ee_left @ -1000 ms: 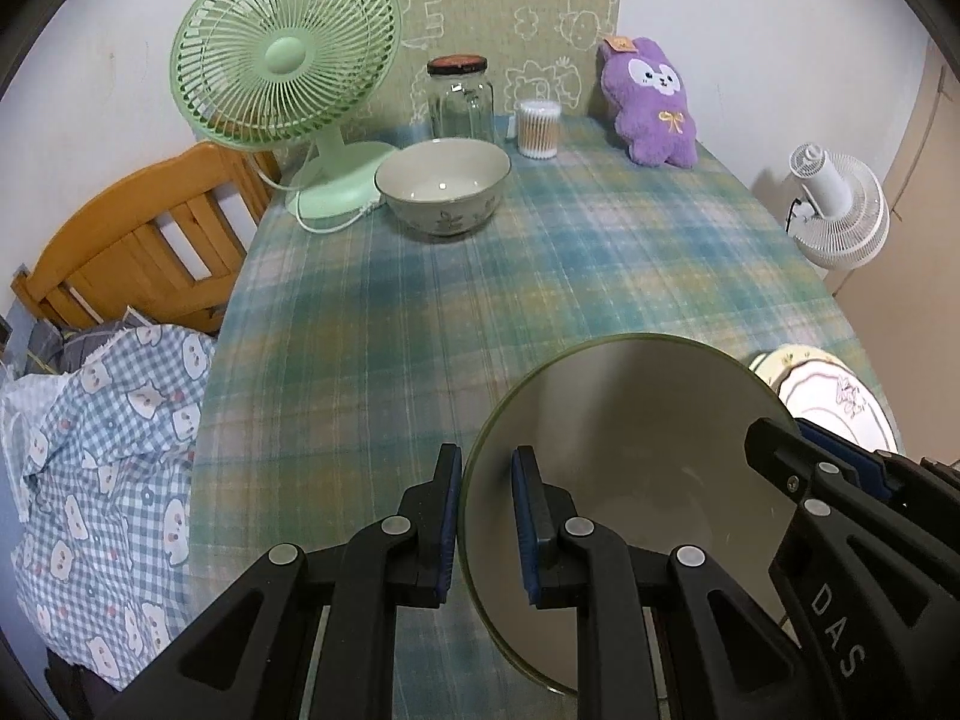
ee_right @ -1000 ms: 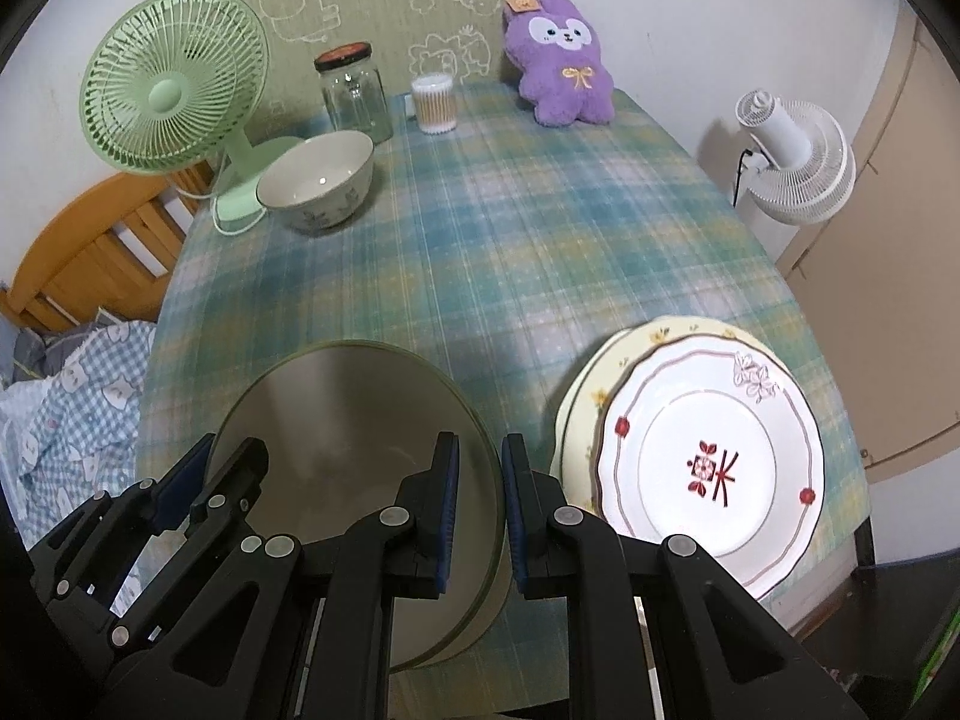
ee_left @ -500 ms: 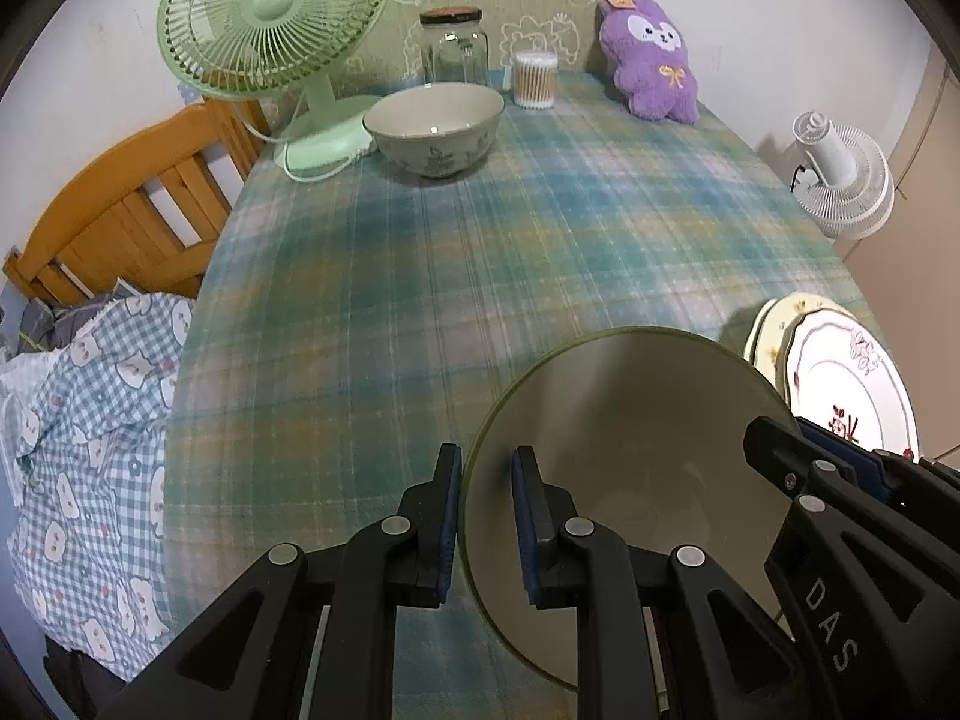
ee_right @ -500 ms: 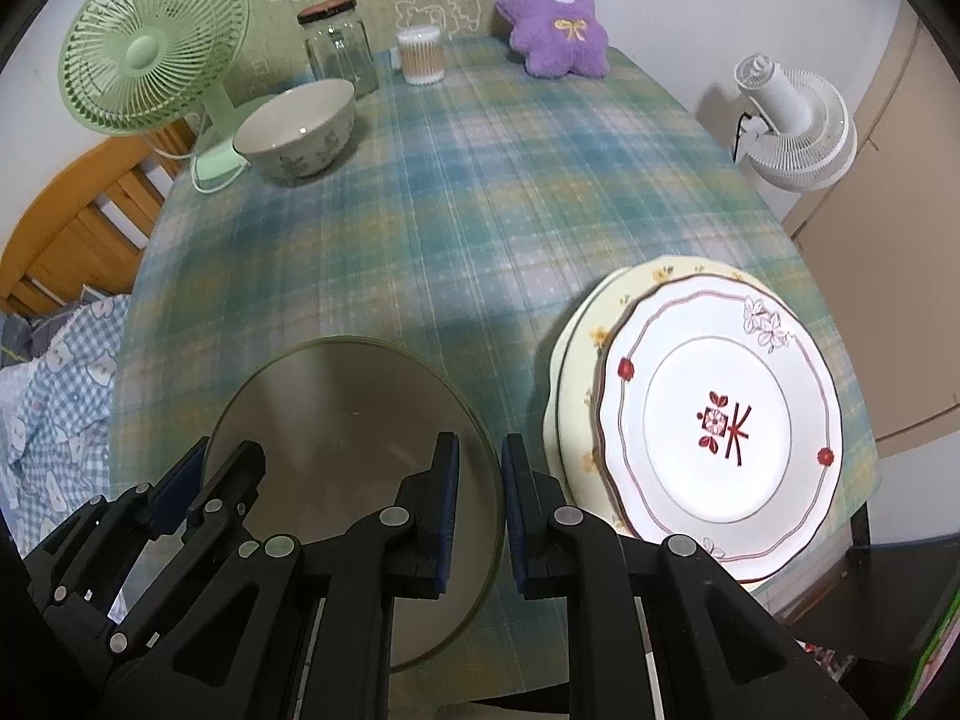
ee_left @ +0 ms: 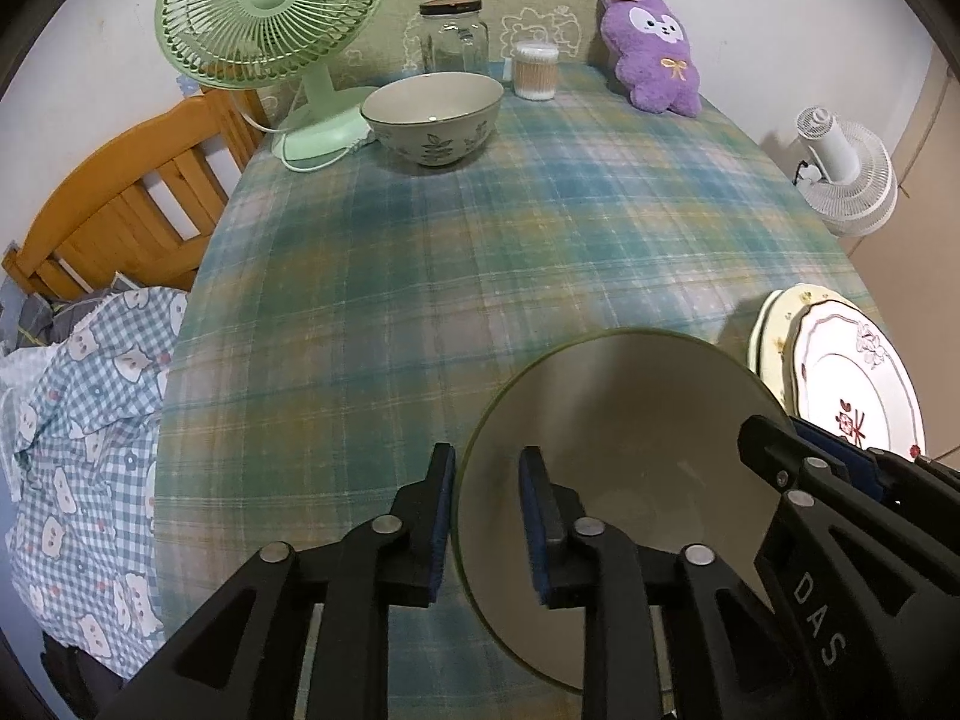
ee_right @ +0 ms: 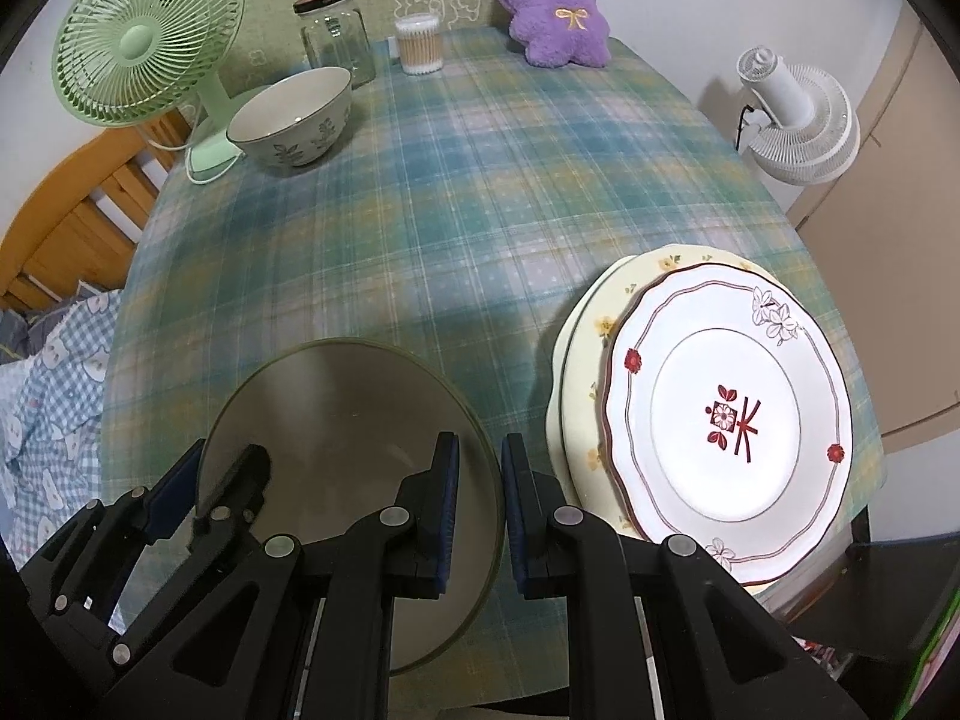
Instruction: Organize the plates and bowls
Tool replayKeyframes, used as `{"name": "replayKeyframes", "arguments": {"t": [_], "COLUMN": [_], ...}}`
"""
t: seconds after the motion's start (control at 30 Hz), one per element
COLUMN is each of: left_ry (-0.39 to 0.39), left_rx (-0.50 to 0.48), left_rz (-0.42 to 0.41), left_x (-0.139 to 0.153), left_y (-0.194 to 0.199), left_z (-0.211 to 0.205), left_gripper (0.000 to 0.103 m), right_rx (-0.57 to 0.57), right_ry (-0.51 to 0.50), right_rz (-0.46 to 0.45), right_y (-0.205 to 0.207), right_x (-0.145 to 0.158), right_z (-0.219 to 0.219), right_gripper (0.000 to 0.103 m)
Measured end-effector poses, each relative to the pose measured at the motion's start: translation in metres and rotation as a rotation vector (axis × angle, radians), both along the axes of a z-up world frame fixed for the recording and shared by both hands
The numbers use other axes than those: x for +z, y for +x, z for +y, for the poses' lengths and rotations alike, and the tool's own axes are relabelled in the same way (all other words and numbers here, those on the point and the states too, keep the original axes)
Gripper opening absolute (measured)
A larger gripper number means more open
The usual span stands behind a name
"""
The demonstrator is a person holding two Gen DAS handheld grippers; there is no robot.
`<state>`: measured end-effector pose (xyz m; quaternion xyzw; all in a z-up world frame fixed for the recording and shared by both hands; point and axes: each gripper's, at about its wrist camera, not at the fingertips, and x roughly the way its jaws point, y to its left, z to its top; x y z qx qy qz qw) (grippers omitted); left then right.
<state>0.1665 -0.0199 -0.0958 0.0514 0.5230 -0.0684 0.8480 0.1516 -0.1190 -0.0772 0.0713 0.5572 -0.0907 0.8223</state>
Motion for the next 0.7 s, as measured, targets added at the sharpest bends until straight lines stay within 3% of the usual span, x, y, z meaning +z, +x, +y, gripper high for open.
{"name": "replayKeyframes", "arguments": {"t": [0.4, 0.7], "left_ry": [-0.029, -0.056], "left_rx": [-0.019, -0.008], "left_rz": [-0.037, -0.099], "left_x": [0.029, 0.068], "left_y": [0.002, 0.011], "left_z": [0.008, 0.019], "left_gripper": [0.055, 0.066], "right_rx": [0.001, 0.028], "right_ry": [-0.029, -0.055], "right_rz": [-0.05, -0.132], "right_y": [0.0, 0.007], "right_x": [0.031, 0.075], "right_z": [0.001, 0.008], "right_gripper": [0.018, 0.018]}}
